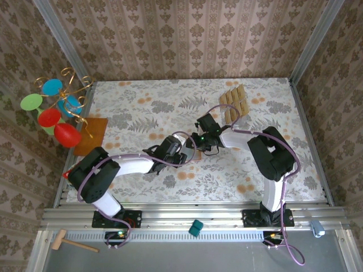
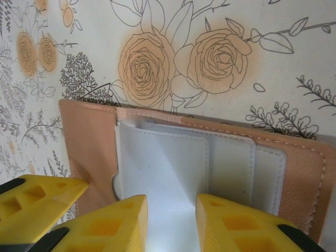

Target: Put the credit cards into the card holder

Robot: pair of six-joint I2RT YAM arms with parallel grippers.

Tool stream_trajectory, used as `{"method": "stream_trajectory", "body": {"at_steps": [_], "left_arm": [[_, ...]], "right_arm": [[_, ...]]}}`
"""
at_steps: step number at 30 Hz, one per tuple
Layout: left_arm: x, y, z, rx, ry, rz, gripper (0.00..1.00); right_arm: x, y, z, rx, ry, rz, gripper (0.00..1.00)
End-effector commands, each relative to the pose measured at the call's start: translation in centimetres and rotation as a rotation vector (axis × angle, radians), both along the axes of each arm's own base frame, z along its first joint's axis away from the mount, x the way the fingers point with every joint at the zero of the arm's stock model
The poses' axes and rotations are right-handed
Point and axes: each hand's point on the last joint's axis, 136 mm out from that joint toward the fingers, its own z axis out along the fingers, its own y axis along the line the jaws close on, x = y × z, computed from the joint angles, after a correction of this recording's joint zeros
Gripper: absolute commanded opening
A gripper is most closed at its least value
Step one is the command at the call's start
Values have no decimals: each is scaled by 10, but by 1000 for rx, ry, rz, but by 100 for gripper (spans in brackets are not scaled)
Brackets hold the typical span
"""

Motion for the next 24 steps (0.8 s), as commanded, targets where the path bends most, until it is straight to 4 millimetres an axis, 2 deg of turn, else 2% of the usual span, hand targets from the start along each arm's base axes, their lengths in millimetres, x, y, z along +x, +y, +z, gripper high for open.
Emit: {"method": "stream_trajectory", "body": {"at_steps": [1, 6, 13, 18, 24], "left_arm": [[-2, 4, -8, 25, -2, 7, 60], [-3, 5, -9, 25, 0, 8, 60], [-3, 5, -9, 25, 0, 7, 60], [-2, 3, -7, 19, -3, 5, 60], [-1, 2, 3, 1, -19, 3, 60]], "right_arm": [[3, -3, 19, 11, -26, -2, 33], [4, -6, 25, 15, -36, -11, 36], [2, -6, 16, 15, -18, -14, 39], [1, 0, 8, 36, 6, -5, 40], [2, 12, 13, 64, 12, 21, 44]]}}
